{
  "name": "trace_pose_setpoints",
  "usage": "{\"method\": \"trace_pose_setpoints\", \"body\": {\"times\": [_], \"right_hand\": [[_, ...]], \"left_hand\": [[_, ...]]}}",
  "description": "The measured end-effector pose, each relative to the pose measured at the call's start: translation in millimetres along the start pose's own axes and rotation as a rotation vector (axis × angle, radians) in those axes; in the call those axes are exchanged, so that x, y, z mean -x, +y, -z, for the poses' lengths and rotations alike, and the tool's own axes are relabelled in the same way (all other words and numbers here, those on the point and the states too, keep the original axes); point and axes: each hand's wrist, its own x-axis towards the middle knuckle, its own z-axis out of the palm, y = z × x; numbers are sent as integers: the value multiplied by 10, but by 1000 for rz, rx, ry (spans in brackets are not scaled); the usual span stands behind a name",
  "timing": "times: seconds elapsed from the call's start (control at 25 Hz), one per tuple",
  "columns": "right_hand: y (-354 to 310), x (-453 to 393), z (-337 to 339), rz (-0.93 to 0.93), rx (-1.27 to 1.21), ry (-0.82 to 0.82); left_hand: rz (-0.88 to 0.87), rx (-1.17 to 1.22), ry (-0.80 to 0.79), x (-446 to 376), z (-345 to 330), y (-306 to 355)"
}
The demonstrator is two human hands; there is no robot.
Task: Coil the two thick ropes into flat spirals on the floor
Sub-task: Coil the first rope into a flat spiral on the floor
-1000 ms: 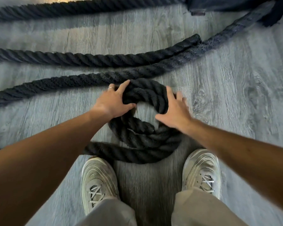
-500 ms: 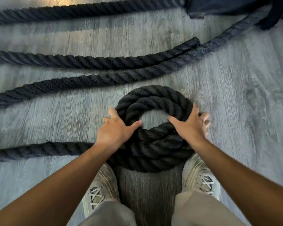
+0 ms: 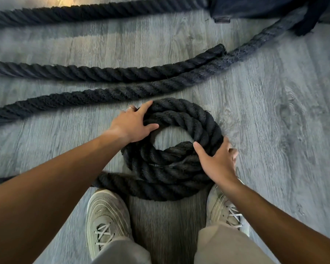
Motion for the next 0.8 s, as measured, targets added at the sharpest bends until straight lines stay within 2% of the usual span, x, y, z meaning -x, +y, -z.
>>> {"method": "trace_pose_setpoints", "body": {"times": [0.16,0.36,0.44,0.56,0.6,0.68,0.8], "right_hand": [[-166,-213,74,181,96,-16],[-786,-609,85,459,115,33],[-751,-557,35,377,58,79],[-389,-139,-193,29,55,148],[-275,25,-271,24,89,148],[-146,164,-331,93,115,156],[-180,133,-306,119,109,166]], "left_hand": [[158,149,42,205,-15,1],[454,556,91,665,-312,-31],[492,628,68,702,-385,8],[526,633,1,588,-303,-35],[542,583,-33,522,-244,-68],[513,422,-30,372,-97,-96],[212,384,130,154,130,-20]]}}
